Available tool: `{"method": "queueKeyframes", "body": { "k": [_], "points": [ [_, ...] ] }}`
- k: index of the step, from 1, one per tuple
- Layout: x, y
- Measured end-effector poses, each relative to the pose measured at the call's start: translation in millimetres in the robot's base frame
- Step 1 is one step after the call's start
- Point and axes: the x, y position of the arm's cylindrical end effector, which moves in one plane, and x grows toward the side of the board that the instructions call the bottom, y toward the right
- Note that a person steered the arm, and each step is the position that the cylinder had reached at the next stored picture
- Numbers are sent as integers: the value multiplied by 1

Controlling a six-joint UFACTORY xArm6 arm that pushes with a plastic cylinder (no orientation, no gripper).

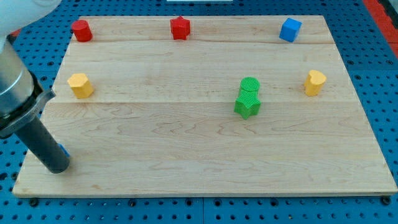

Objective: Separate the green star and green circle

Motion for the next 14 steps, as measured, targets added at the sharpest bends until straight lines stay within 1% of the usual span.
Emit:
{"method": "queueKeyframes", "body": {
  "k": [2,3,4,5,6,7,8,9,10,11,12,13,14],
  "points": [
    [2,0],
    [-2,10],
    [-19,31],
    [-47,44],
    [-83,70],
    [-117,105],
    [-153,163],
    [-186,237],
    [-195,309],
    [-195,360],
    [-187,367],
    [-176,354],
    [-176,324]
  ]
}}
